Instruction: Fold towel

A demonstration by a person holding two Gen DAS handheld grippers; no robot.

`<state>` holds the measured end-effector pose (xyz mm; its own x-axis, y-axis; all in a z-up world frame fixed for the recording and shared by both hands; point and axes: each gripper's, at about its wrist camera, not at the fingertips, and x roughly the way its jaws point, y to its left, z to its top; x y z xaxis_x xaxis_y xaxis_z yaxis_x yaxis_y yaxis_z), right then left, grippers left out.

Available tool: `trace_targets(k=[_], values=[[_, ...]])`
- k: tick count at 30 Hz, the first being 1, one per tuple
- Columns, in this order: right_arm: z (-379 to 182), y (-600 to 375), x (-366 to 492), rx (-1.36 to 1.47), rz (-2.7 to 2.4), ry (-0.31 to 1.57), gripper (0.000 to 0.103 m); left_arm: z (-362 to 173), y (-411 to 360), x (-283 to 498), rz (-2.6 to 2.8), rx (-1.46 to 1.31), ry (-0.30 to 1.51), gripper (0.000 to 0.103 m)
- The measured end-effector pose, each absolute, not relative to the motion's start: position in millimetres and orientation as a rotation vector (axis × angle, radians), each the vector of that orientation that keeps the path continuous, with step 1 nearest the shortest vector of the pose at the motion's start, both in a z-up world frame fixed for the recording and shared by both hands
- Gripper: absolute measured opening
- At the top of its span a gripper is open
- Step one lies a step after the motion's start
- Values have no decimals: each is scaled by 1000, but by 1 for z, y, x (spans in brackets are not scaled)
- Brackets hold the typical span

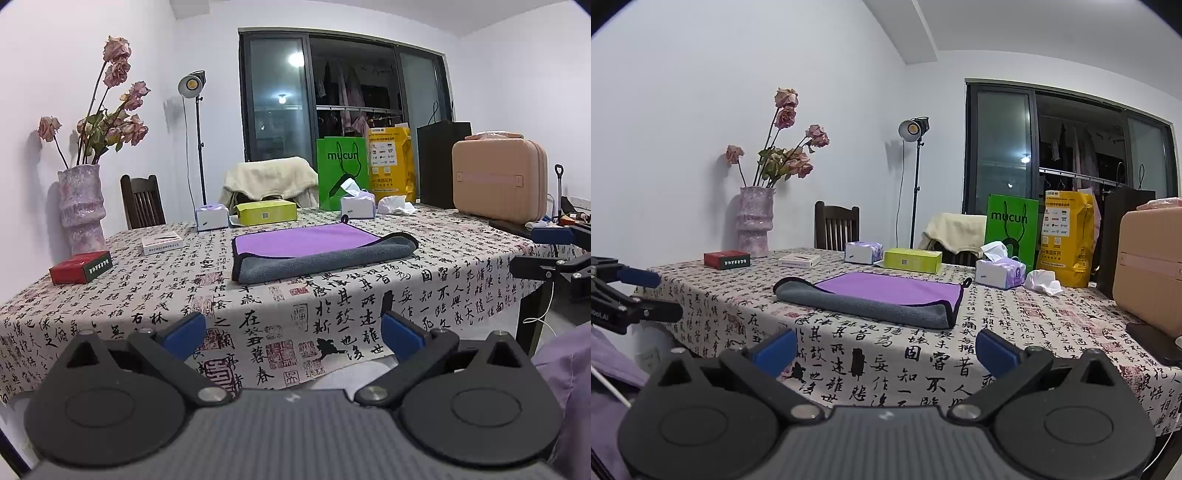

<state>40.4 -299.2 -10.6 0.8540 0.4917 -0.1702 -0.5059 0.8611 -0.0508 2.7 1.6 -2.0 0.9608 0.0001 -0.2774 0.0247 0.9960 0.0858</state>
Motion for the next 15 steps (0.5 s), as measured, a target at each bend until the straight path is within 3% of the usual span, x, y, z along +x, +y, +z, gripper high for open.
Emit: trace_targets(k=[15], values=[[-11, -299, 41, -90, 526, 158, 103, -1, 0, 4, -12, 95, 292, 103]])
